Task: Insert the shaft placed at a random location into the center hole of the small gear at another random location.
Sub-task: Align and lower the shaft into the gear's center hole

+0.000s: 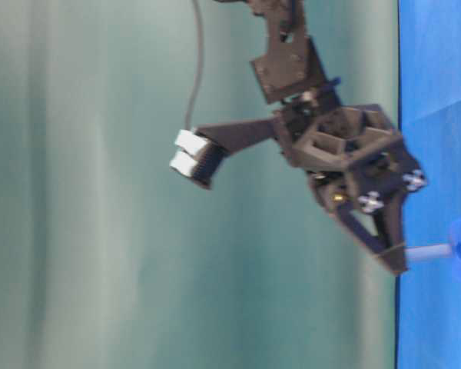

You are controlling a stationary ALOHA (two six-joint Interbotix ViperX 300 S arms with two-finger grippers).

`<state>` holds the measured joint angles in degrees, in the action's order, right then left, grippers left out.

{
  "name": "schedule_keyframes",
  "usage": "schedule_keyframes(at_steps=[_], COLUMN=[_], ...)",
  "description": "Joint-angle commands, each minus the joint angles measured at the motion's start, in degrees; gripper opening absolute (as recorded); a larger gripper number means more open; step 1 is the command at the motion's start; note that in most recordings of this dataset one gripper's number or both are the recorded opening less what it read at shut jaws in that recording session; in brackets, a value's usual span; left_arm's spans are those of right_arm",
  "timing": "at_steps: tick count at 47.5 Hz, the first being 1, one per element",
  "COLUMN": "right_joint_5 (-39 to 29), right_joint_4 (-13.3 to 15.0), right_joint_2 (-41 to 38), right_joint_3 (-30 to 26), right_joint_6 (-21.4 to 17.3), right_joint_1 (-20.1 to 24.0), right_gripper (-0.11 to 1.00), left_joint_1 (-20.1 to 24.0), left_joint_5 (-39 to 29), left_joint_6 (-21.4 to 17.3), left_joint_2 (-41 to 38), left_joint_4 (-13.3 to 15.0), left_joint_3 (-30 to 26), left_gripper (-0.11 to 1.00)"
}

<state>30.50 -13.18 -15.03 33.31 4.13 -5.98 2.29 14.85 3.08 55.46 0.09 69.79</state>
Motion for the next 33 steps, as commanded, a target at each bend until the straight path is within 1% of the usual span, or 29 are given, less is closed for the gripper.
schedule_keyframes(at_steps=[1,8,33], right_joint_5=[1.3,1.8,2.2], right_joint_4=[-0.7,-1.4,-1.6], right_joint_2=[0.0,-0.6,-0.9], right_joint_3=[-0.3,0.1,0.3], right_joint_6=[-0.1,-0.1,-0.2], right_joint_1=[0.1,0.1,0.4], right_gripper=[0.03,0.03,0.03], left_joint_1=[0.1,0.1,0.1], left_joint_5=[0.4,0.4,0.4], left_joint_6=[0.0,0.0,0.0], left_joint_2=[-0.2,-0.3,-0.2], left_joint_4=[0.0,0.0,0.0], left_joint_3=[-0.6,-0.6,-0.6], left_gripper=[0.00,0.00,0.00])
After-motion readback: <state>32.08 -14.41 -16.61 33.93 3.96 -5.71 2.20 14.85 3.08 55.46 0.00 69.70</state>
